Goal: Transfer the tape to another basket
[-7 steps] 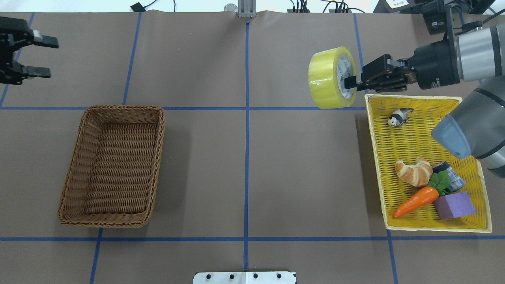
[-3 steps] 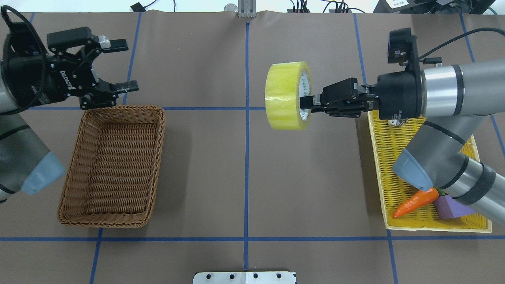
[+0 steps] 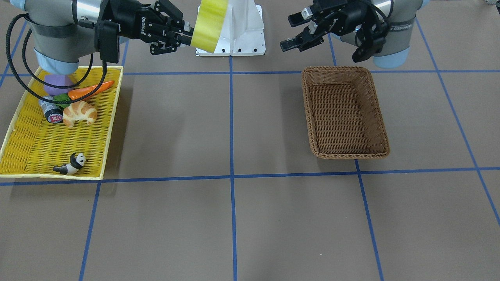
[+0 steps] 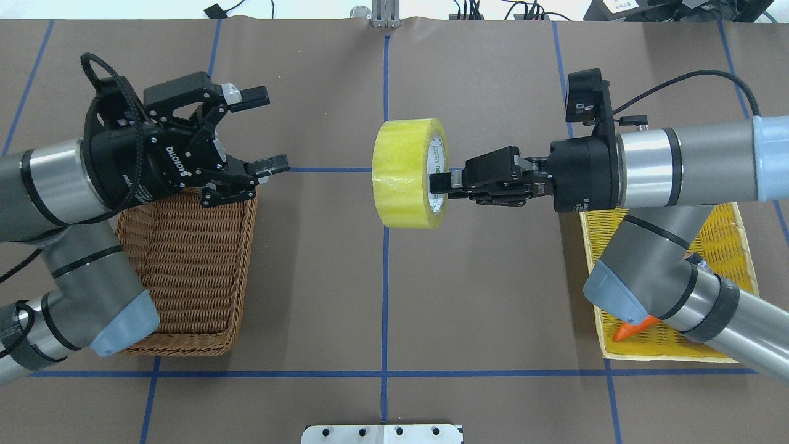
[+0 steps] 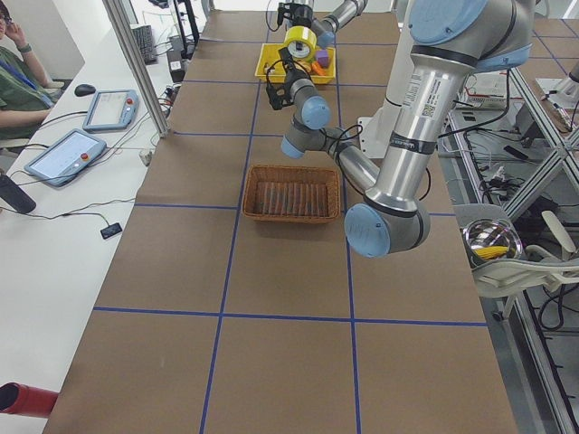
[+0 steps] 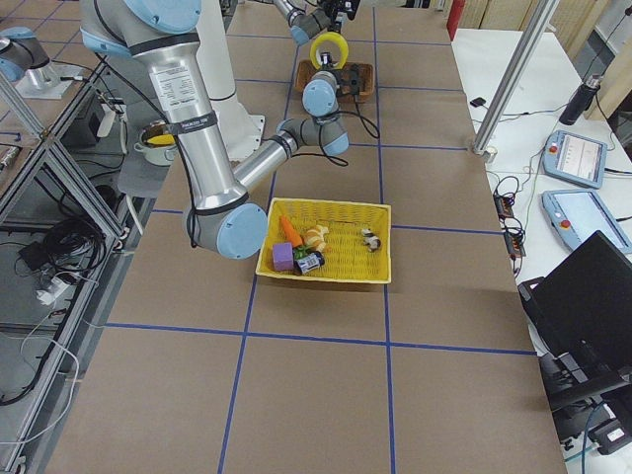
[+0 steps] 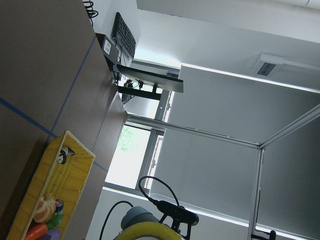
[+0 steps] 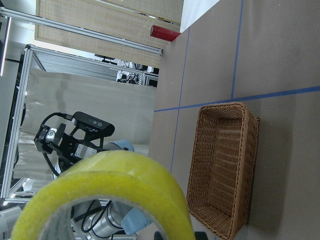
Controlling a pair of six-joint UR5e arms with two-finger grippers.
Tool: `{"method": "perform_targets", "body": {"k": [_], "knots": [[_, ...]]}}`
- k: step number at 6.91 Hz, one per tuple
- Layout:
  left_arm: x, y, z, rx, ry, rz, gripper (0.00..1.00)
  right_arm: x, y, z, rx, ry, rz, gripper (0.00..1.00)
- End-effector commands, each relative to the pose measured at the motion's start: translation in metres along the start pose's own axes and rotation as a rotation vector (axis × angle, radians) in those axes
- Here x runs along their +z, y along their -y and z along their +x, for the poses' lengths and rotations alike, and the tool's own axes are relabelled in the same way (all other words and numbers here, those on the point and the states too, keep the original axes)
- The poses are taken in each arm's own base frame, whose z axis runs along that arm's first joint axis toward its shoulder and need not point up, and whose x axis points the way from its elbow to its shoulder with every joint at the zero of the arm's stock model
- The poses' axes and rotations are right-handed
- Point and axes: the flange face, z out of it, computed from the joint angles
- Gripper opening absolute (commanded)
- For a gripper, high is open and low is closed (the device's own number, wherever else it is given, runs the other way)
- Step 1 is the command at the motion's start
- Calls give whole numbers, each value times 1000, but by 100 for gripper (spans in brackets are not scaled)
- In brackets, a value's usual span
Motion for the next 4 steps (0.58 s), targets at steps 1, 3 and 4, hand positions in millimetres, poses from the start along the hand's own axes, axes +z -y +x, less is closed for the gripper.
{"method": "perform_targets", "body": {"k": [1,3,4], "knots": [[20,-22,-8,-30,-7,-47,97,11,-7,5,14,-1,-11,0],[36,-40,-13,-53,-22,-74,97,24,-19,11,31,5,-18,0],[41,-48,-20,-62,-23,-78,97,33,-29,13,44,10,-21,0]]}}
